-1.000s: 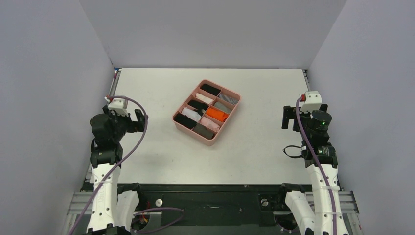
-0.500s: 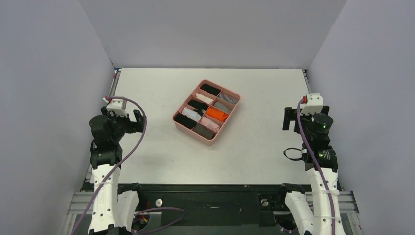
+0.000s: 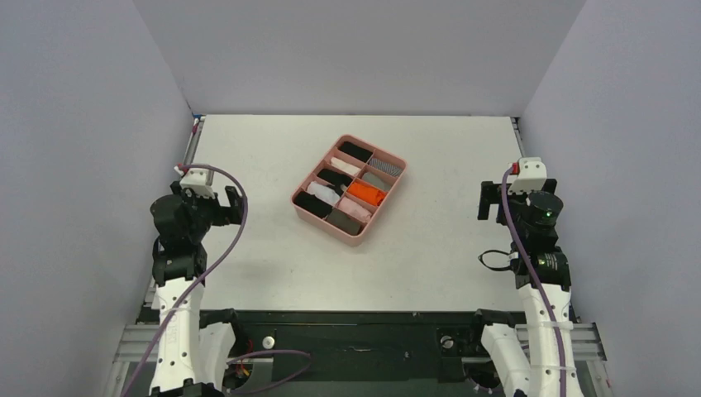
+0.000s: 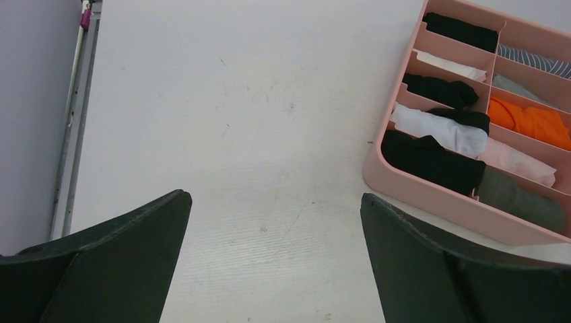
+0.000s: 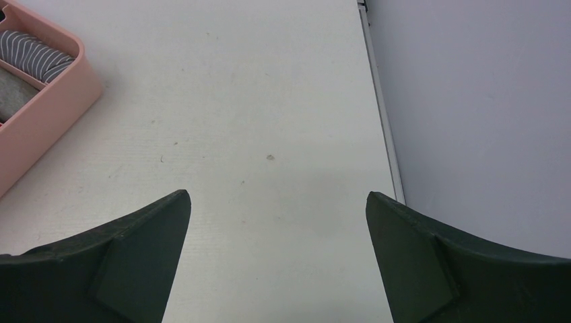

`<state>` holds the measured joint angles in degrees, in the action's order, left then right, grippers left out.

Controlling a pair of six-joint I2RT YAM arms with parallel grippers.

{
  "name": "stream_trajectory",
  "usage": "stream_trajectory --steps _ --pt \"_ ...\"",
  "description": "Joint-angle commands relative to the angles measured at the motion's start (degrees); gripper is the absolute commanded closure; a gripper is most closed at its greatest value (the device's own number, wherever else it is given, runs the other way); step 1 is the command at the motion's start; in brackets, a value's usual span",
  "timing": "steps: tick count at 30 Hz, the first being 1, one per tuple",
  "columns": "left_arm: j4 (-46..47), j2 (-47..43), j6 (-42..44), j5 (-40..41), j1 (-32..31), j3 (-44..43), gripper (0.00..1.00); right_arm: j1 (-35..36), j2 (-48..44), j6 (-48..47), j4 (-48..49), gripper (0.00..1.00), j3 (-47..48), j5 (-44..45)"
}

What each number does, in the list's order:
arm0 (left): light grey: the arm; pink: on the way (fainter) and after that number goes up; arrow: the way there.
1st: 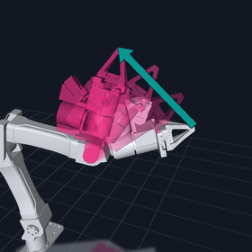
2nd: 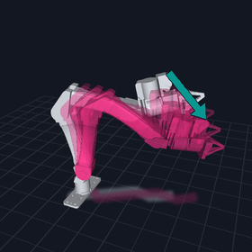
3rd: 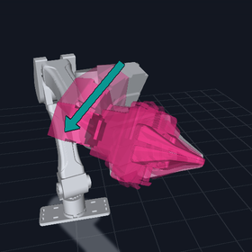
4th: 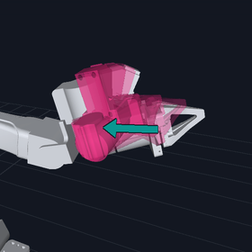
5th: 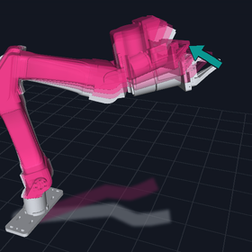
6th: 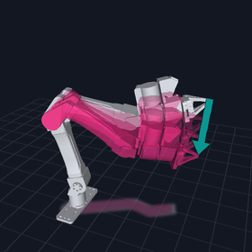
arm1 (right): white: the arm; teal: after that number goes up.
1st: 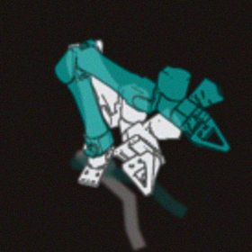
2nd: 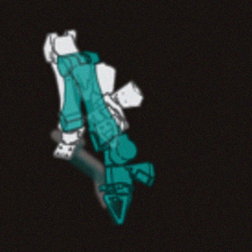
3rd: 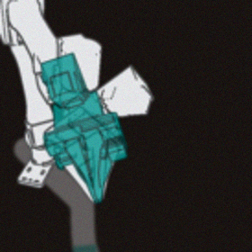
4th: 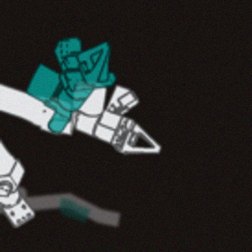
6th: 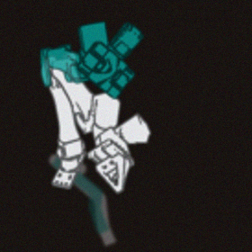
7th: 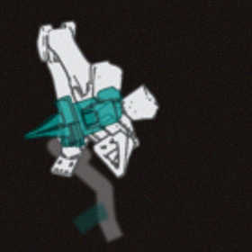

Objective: Roll the underwear
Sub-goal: Reset both arms

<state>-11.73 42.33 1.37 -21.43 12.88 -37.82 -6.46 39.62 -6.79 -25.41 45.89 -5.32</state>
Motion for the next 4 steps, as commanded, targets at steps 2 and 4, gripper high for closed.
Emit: stream_trajectory --steps 2,4 --pt "2.8 -0.3 0.7 -1.2 0.5 -0.4 0.03 -0.7 0.8 0.3 2.4 0.02 -0.3 0.4" --pt "2.8 -0.2 0.7 -1.4 0.5 -0.2 0.03 -0.7 1.0 0.6 2.0 0.01 0.1 0.4"
